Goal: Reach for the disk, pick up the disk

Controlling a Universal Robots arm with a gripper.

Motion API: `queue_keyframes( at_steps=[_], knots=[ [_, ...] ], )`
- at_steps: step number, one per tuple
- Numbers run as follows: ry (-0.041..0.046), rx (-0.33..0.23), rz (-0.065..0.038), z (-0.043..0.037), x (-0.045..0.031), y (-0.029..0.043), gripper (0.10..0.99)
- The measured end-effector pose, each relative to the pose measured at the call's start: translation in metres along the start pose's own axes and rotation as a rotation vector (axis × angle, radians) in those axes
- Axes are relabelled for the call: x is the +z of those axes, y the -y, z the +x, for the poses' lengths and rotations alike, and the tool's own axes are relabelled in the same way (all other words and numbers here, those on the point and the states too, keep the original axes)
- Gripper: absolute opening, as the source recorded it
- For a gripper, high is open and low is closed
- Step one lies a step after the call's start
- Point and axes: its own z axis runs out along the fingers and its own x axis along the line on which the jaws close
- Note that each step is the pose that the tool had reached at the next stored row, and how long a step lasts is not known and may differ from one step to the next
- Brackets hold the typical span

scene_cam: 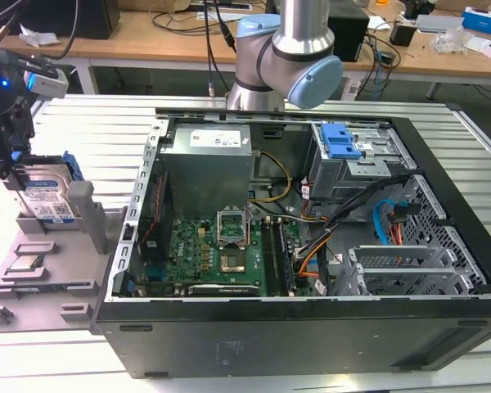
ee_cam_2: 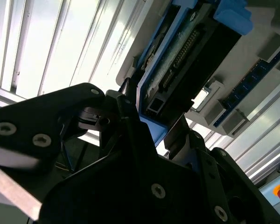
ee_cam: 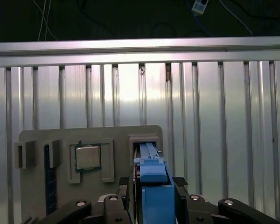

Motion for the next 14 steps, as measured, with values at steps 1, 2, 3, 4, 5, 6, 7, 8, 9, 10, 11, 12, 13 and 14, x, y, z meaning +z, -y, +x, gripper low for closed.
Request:
queue_keyframes(
  at_steps=[1,2,3,4,5,6,7,8,9,10,11,12,13,14],
  knots=[
    [-0.0002,0.0,0.0,0.0,0.0,0.0,0.471],
    [-0.0001,0.0,0.0,0.0,0.0,0.0,0.4],
    [-0.0001,0.0,0.0,0.0,0.0,0.0,0.4],
    [0.0,-0.001,0.0,0.0,0.0,0.0,0.365],
    [0.0,-0.001,0.0,0.0,0.0,0.0,0.365],
    [-0.0001,-0.001,0.0,0.0,0.0,0.0,0.365],
    [-0.0001,-0.001,0.0,0.0,0.0,0.0,0.365],
    [-0.0001,-0.001,0.0,0.0,0.0,0.0,0.365],
    [-0.0001,-0.001,0.0,0.0,0.0,0.0,0.365],
    [0.0,-0.001,0.0,0.0,0.0,0.0,0.365],
    [-0.0001,-0.002,0.0,0.0,0.0,0.0,0.365],
    [-0.0001,-0.002,0.0,0.0,0.0,0.0,0.365],
    [-0.0001,-0.002,0.0,0.0,0.0,0.0,0.365],
    [-0.0001,-0.002,0.0,0.0,0.0,0.0,0.365]
  ],
)
